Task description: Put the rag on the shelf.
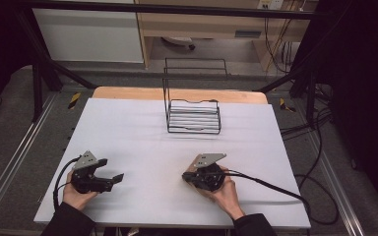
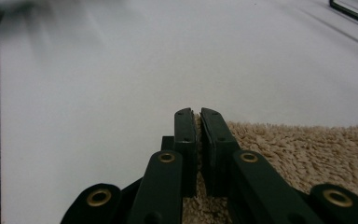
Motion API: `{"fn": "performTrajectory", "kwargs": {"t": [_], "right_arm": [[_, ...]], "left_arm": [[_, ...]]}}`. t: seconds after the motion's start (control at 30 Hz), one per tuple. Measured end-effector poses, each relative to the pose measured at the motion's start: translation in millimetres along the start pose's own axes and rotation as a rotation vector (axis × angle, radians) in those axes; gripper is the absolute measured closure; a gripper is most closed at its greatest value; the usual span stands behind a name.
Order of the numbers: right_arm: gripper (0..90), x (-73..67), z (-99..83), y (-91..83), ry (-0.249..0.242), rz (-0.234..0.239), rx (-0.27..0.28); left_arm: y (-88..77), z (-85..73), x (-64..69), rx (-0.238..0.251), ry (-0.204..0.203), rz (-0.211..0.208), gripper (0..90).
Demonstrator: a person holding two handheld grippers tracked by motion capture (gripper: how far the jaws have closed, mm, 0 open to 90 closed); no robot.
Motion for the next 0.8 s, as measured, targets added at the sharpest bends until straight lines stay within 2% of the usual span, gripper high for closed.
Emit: {"fn": "performTrajectory", "kwargs": {"t": [0.13, 0.27, 0.37, 0.53, 0.6, 0.63, 0.67, 0.7, 0.73, 0.77, 0.8], "right_arm": [[85.8, -7.0, 1.2, 4.4, -0.006, 0.031, 0.011], [85.7, -14.2, 1.8, 9.1, -0.019, 0.049, 0.001], [85.5, -21.1, 1.2, 14.2, -0.029, 0.078, -0.006], [84.0, -21.8, -1.7, 17.3, -0.021, 0.086, -0.018], [80.8, -21.4, -3.2, 18.7, -0.021, 0.082, -0.022], [75.0, -20.3, -3.9, 19.2, -0.023, 0.074, -0.029], [75.0, -20.3, -3.9, 19.2, -0.023, 0.074, -0.029], [66.6, -19.4, -2.7, 17.6, -0.018, 0.068, -0.028], [66.6, -19.4, -2.7, 17.6, -0.018, 0.068, -0.028], [59.5, -17.0, 0.1, 13.3, -0.011, 0.058, -0.006], [59.5, -17.0, 0.1, 13.3, -0.011, 0.058, -0.006]], "left_arm": [[0.1, 0.0, 0.2, -0.001, 0.001, 0.001, 9.4], [0.1, -0.1, 0.0, -0.002, 0.001, 0.001, 9.4], [-0.3, 0.1, -0.1, -0.001, 0.001, 0.0, 9.4], [0.2, -0.2, -0.1, -0.003, 0.001, -0.001, 9.4], [0.4, -0.4, -0.2, -0.005, -0.001, -0.001, 9.4], [0.2, -0.3, -0.3, -0.005, 0.0, -0.001, 9.4], [0.2, -0.3, -0.3, -0.005, 0.0, -0.001, 9.4], [0.1, -0.3, -0.4, -0.004, -0.002, -0.001, 9.4], [0.1, -0.3, -0.4, -0.004, -0.002, -0.001, 9.4], [0.1, -0.3, -0.5, -0.004, -0.003, -0.001, 9.4], [0.2, -0.4, -0.4, -0.005, -0.003, -0.001, 9.4]]}}
Point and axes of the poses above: each handheld gripper's, and its own axes: y roughly forward along the jaws, z roughly out of its top, x roughly to its right, the point moved 2 cm from there along y, roughly forward along the jaws, and after that the axes turned 12 degrees about x, right-handed, at the moved point
